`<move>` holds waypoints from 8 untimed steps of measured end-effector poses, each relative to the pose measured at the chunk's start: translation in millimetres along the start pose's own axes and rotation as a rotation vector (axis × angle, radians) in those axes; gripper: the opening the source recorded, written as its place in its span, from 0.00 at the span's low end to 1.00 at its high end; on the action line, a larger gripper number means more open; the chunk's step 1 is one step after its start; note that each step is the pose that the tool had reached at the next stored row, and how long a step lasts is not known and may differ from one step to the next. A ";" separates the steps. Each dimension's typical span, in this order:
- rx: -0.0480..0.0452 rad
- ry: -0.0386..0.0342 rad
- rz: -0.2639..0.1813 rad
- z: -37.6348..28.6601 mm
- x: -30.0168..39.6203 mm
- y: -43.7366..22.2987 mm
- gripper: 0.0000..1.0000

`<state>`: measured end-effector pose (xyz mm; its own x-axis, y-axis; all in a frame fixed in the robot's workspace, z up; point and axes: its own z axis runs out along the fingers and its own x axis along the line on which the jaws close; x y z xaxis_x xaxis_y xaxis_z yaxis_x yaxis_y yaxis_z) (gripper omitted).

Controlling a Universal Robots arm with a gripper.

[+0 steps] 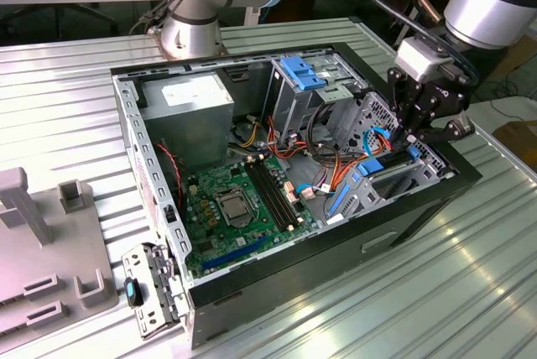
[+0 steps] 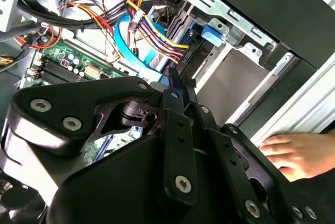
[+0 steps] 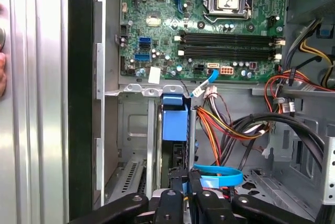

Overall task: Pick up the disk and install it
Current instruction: 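Insert the second disk wire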

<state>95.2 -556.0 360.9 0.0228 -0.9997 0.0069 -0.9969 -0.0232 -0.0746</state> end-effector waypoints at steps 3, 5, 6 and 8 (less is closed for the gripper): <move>0.0088 0.0005 0.005 2.5 0.1 0.3 0.16; 0.0106 -0.0003 0.007 3.8 0.0 3.6 0.16; 0.0106 0.0004 0.017 5.1 0.0 3.7 0.16; 0.0105 0.0017 0.031 6.7 0.2 3.9 0.16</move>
<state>91.8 -556.3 353.9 -0.0085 -0.9999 0.0061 -0.9963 0.0079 -0.0852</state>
